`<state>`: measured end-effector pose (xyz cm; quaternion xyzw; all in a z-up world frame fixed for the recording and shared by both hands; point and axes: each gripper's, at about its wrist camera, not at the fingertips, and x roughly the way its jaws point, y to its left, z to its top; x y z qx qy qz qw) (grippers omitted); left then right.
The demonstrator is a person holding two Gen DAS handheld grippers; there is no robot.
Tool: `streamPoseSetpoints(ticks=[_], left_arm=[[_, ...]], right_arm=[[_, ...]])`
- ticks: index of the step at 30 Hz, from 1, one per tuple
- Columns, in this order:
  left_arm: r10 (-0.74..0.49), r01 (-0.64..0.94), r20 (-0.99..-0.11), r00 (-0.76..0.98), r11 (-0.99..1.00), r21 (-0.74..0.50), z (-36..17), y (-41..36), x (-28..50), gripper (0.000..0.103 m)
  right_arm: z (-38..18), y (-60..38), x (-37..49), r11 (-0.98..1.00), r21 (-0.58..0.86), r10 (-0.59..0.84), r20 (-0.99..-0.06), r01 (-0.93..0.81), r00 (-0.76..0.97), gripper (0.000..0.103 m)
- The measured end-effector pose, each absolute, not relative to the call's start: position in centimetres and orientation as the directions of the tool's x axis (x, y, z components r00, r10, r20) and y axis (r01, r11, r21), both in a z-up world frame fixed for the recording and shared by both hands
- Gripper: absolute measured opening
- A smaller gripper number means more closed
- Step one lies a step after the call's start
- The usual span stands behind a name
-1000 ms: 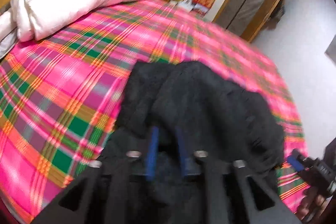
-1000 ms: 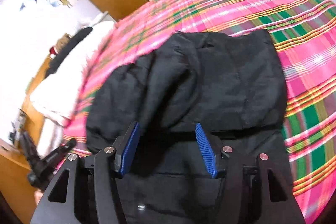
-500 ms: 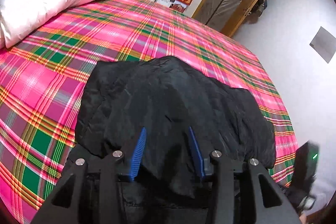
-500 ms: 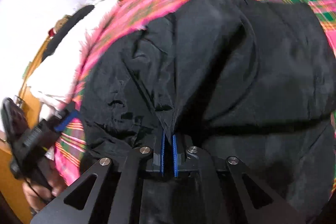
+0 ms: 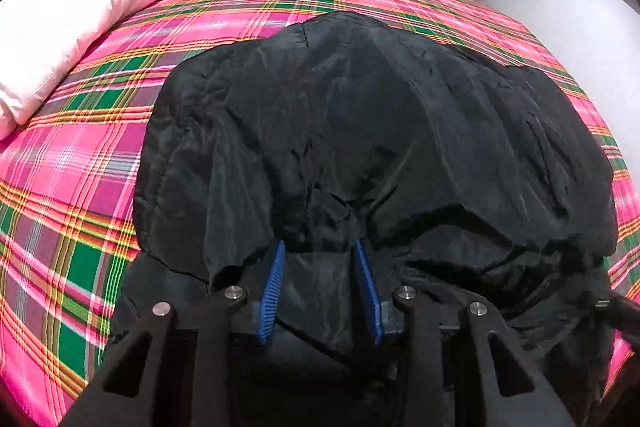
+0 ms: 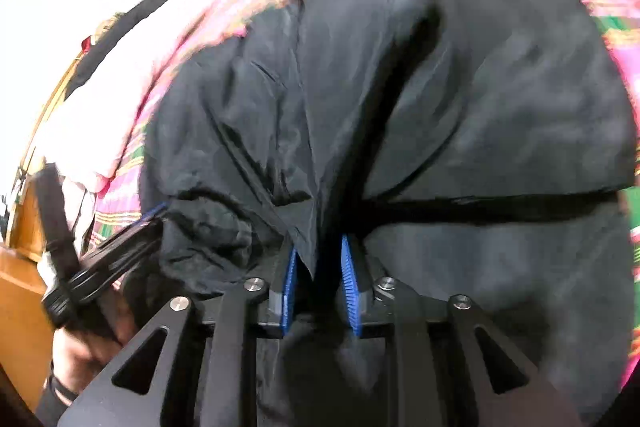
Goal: Fold large clothes
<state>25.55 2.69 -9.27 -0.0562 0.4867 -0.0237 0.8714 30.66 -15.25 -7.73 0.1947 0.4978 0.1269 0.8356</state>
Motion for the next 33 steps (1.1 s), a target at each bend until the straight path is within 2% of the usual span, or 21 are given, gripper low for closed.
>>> streamPoseSetpoints(ticks=[5, 9, 11, 14, 20, 24, 28, 30, 33], left_arm=[[-0.103, -0.022, -0.849, 0.518, 0.991, -0.134, -9.2, 2.7, 25.6, 0.038], [-0.114, -0.02, -0.848, 0.518, 0.989, -0.145, -9.5, 3.0, 25.8, 0.038], [-0.114, -0.016, -0.849, 0.516, 0.99, -0.143, -9.7, 3.1, 26.0, 0.038], [-0.112, -0.011, -0.85, 0.514, 0.991, -0.137, -9.9, 3.3, 26.2, 0.038], [-0.103, -0.01, -0.855, 0.509, 0.992, -0.126, -10.1, 2.9, 26.2, 0.038], [-0.09, -0.044, -0.866, 0.492, 0.991, -0.128, -8.3, 2.9, 26.2, 0.037], [-0.082, -0.027, -0.779, 0.621, 0.992, -0.126, -4.2, 3.0, 25.7, 0.037], [-0.079, -0.022, -0.744, 0.664, 0.992, -0.125, -3.1, 2.8, 25.7, 0.037], [-0.153, 0.023, -0.751, 0.642, 0.983, -0.181, -3.8, 2.3, 26.0, 0.037]], right_arm=[[-2.9, -15.3, 31.1, 0.942, 0.327, 0.299, -0.724, -0.072, 0.622, 0.024], [-3.2, -14.8, 34.8, 0.966, 0.251, 0.23, -0.731, -0.06, 0.642, 0.024], [-5.1, -15.3, 36.2, 0.978, 0.207, 0.185, -0.779, -0.032, 0.6, 0.024], [-8.8, -16.7, 36.6, 0.976, 0.217, 0.195, -0.809, -0.026, 0.554, 0.021], [-10.5, -16.2, 36.5, 0.982, 0.186, 0.164, -0.804, -0.019, 0.572, 0.021], [-7.8, -17.0, 36.3, 0.973, 0.229, 0.193, -0.808, -0.005, 0.556, 0.022], [-3.0, -16.4, 33.5, 0.972, 0.233, 0.201, -0.719, -0.043, 0.666, 0.024], [-2.1, -15.1, 32.8, 0.965, 0.245, 0.238, -0.688, -0.089, 0.685, 0.025], [-3.5, -12.5, 33.2, 0.954, 0.251, 0.297, -0.712, -0.164, 0.636, 0.025]])
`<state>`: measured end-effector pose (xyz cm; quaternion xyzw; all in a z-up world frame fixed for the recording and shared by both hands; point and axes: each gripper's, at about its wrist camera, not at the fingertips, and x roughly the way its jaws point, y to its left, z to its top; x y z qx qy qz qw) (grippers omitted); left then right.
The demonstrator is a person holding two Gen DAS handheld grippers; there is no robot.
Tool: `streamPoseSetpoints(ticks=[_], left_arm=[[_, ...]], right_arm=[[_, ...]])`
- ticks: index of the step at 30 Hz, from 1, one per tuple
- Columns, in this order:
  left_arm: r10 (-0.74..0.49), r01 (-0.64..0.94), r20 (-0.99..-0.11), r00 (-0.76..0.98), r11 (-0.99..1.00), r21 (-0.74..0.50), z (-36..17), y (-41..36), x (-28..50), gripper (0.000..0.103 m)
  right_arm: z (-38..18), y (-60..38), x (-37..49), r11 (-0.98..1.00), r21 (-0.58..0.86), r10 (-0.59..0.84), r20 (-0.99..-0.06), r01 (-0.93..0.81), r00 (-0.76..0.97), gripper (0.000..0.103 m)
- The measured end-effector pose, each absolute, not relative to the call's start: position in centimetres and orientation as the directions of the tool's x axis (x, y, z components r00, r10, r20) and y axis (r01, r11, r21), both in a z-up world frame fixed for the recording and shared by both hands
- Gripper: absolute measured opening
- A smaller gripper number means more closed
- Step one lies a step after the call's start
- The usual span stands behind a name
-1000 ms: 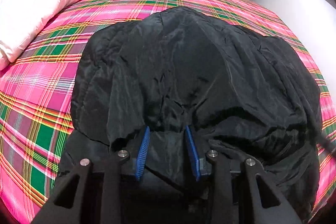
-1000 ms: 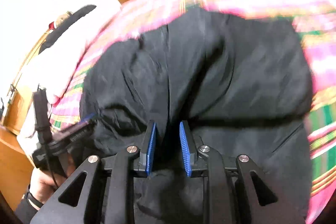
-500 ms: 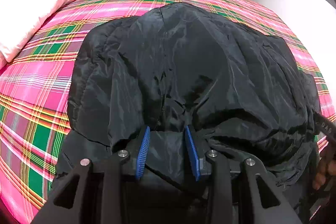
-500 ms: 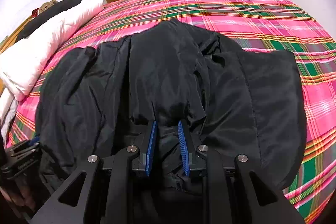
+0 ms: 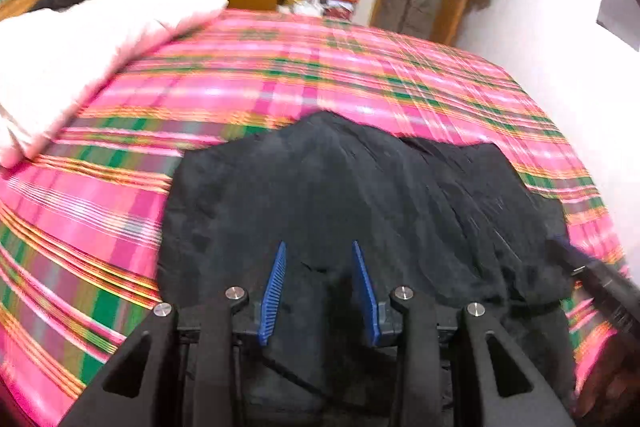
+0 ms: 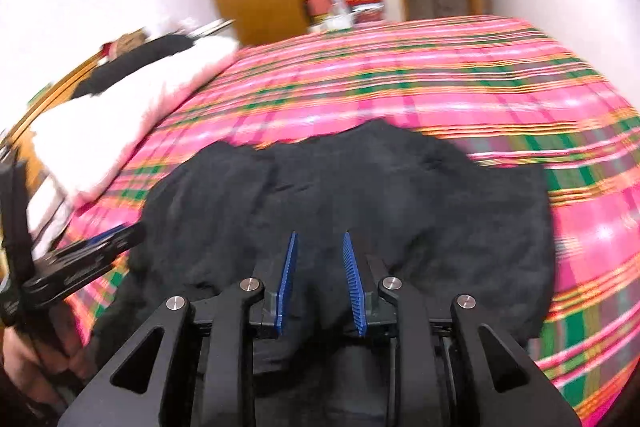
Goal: Fold large clothes
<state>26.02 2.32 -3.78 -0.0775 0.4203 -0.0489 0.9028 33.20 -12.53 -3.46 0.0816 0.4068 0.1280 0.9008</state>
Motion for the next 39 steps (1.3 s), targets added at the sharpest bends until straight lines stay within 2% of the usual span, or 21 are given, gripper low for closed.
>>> streamPoseSetpoints(ticks=[4, 7, 14, 19, 25, 28, 35, 39], left_arm=[[-0.179, 0.068, -0.815, 0.552, 0.983, -0.17, -6.7, 1.4, 26.4, 0.037], [-0.167, 0.074, -0.834, 0.525, 0.986, -0.151, -7.9, 1.2, 26.7, 0.038], [-0.143, 0.07, -0.843, 0.519, 0.99, -0.125, -9.8, 1.0, 27.2, 0.039], [-0.173, 0.046, -0.836, 0.52, 0.983, -0.175, -10.7, 1.6, 27.3, 0.039], [-0.157, 0.029, -0.843, 0.515, 0.986, -0.166, -10.3, 1.3, 27.6, 0.039], [-0.153, 0.009, -0.858, 0.49, 0.985, -0.171, -8.3, 1.1, 27.4, 0.038], [-0.187, 0.049, -0.729, 0.659, 0.977, -0.206, -1.9, 2.1, 27.7, 0.037], [-0.158, 0.051, -0.701, 0.696, 0.984, -0.172, -2.0, 2.8, 32.4, 0.038]], right_arm=[[-9.0, -10.8, 33.8, 0.963, 0.219, 0.268, -0.813, -0.155, 0.517, 0.024], [-10.9, -11.6, 33.8, 0.952, 0.275, 0.304, -0.811, -0.132, 0.501, 0.022], [-12.1, -10.9, 34.3, 0.957, 0.24, 0.289, -0.821, -0.161, 0.492, 0.022], [-12.3, -11.3, 34.4, 0.952, 0.26, 0.307, -0.816, -0.163, 0.49, 0.022], [-12.2, -11.6, 33.6, 0.95, 0.265, 0.312, -0.814, -0.164, 0.49, 0.022], [-10.5, -11.8, 32.7, 0.952, 0.251, 0.304, -0.828, -0.175, 0.471, 0.022], [-3.4, -14.2, 33.4, 0.948, 0.25, 0.319, -0.714, -0.199, 0.623, 0.024], [-4.3, -14.7, 38.6, 0.973, 0.169, 0.232, -0.741, -0.16, 0.631, 0.024]])
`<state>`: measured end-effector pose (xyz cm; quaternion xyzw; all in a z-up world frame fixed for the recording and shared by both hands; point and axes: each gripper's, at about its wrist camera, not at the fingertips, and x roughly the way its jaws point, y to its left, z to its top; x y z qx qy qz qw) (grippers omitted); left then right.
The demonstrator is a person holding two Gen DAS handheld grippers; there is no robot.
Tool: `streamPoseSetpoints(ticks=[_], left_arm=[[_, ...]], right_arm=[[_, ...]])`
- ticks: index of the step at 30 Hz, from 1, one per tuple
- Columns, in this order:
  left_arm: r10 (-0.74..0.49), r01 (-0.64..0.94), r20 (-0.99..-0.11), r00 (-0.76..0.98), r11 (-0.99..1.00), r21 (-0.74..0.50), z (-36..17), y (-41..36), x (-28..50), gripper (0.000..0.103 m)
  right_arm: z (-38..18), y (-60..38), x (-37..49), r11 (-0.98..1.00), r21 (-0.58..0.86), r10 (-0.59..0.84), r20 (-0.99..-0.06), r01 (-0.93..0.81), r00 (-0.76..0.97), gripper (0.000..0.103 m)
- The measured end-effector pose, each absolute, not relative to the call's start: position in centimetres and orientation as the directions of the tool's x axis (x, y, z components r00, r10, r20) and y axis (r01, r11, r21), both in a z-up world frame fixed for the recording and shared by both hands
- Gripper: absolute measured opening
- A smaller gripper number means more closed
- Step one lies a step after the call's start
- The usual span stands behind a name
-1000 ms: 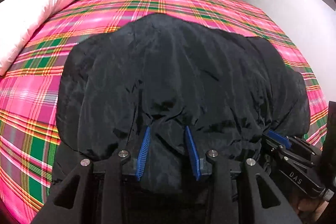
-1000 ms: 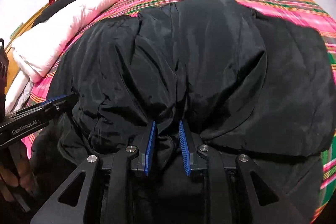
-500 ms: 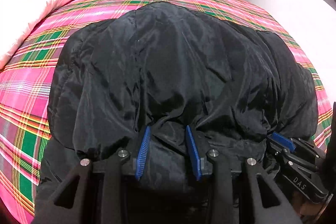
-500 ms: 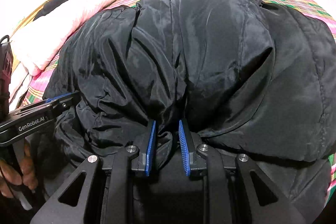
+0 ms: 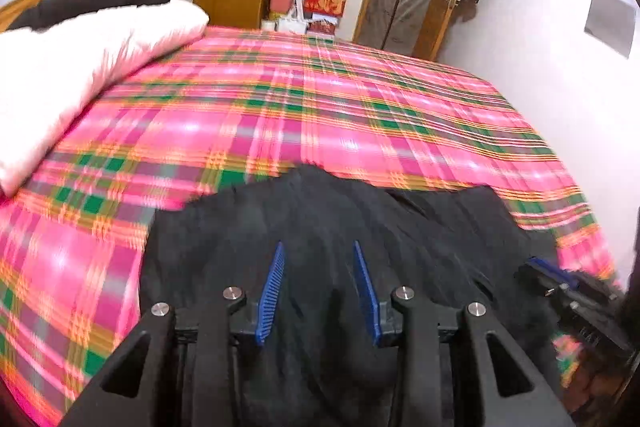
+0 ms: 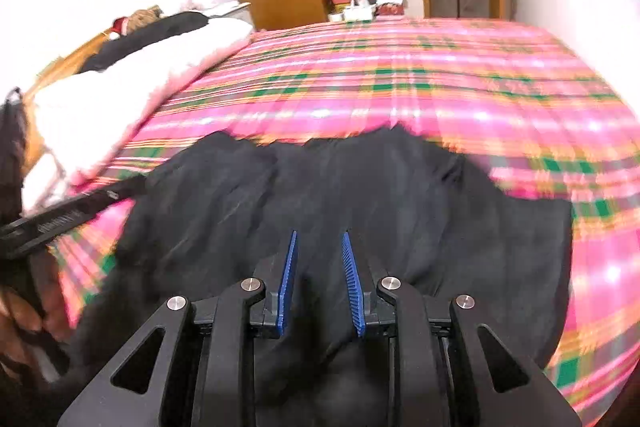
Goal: Fold large clothes
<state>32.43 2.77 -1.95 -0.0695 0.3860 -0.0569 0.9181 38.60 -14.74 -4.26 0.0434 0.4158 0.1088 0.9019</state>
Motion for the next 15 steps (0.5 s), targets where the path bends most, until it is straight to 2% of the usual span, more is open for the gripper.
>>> streamPoseSetpoints(ticks=[4, 6, 8, 11, 13, 15], left_arm=[[-0.164, 0.014, -0.763, 0.625, 0.98, -0.199, -7.4, 4.5, 35.0, 0.038], [-0.178, 0.047, -0.753, 0.634, 0.98, -0.193, -9.0, 4.4, 34.3, 0.038], [-0.159, 0.08, -0.74, 0.654, 0.987, -0.142, -9.3, 3.7, 33.8, 0.038], [-0.157, 0.057, -0.74, 0.654, 0.986, -0.158, -9.1, 3.7, 33.7, 0.038], [-0.144, 0.045, -0.75, 0.646, 0.988, -0.15, -8.2, 3.4, 33.0, 0.037], [-0.139, 0.028, -0.751, 0.645, 0.987, -0.159, -6.7, 3.4, 31.8, 0.037]], right_arm=[[-8.1, -17.4, 41.2, 0.982, 0.173, 0.184, -0.794, -0.074, 0.58, 0.024], [-9.4, -18.2, 40.8, 0.978, 0.199, 0.2, -0.781, -0.069, 0.592, 0.024], [-10.1, -18.3, 40.4, 0.978, 0.196, 0.194, -0.771, -0.064, 0.607, 0.024], [-10.1, -18.0, 40.7, 0.982, 0.181, 0.177, -0.783, -0.054, 0.596, 0.025], [-8.6, -17.5, 40.9, 0.985, 0.168, 0.161, -0.802, -0.042, 0.575, 0.025], [-6.4, -17.0, 39.9, 0.985, 0.164, 0.162, -0.782, -0.053, 0.601, 0.025]])
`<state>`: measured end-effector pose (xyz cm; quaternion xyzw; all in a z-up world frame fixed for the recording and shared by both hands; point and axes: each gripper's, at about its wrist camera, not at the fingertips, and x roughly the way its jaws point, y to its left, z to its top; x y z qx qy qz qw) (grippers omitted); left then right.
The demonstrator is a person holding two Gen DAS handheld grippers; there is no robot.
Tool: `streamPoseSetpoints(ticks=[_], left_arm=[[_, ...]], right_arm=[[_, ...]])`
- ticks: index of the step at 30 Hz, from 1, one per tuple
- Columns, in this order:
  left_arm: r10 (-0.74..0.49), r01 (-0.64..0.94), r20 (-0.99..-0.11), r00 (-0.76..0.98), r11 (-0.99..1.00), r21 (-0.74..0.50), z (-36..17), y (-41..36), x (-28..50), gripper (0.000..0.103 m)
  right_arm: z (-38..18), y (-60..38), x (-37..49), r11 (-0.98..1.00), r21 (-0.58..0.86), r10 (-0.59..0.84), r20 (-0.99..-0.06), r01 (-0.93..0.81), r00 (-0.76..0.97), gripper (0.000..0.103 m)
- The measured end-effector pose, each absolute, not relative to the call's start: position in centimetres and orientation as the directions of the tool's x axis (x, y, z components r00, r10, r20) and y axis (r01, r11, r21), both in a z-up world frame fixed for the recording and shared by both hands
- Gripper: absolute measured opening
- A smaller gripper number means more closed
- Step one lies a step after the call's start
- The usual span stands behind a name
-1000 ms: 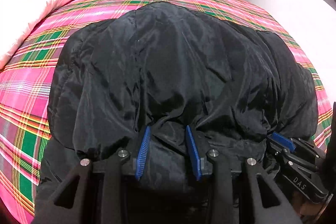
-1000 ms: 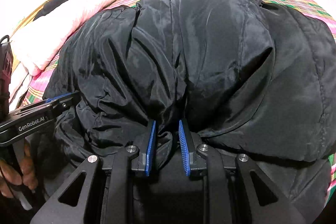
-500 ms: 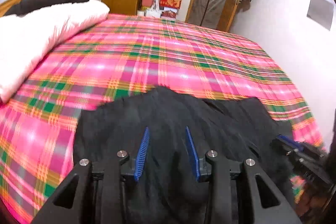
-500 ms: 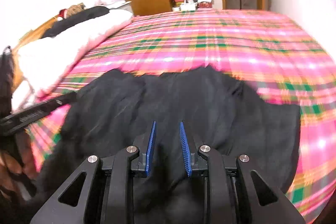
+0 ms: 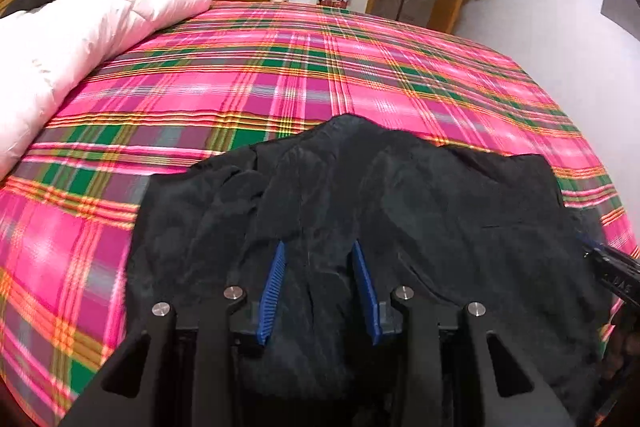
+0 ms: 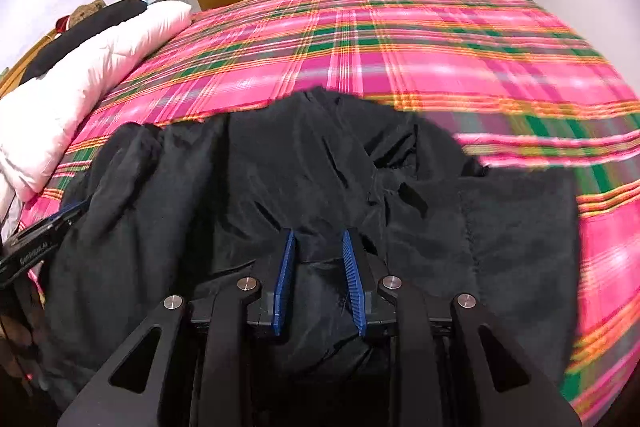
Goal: Fold large clothes
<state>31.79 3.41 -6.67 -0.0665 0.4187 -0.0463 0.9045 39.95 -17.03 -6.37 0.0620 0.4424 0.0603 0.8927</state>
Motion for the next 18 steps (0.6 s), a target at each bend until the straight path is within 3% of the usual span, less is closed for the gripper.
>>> streamPoseSetpoints(ticks=[5, 11, 18], left_arm=[[-0.203, 0.081, -0.72, 0.664, 0.976, -0.2, -3.6, 1.9, 26.9, 0.037], [-0.21, 0.152, -0.809, 0.549, 0.977, -0.15, -7.5, -0.7, 24.0, 0.038], [-0.199, 0.137, -0.812, 0.548, 0.979, -0.148, -9.3, -1.1, 24.8, 0.041]], right_arm=[[-1.9, -14.6, 34.4, 0.955, 0.25, 0.29, -0.693, -0.157, 0.66, 0.025], [-8.3, -11.6, 33.6, 0.949, 0.255, 0.313, -0.814, -0.184, 0.49, 0.025], [-10.9, -11.7, 34.2, 0.953, 0.241, 0.301, -0.825, -0.183, 0.479, 0.024]])
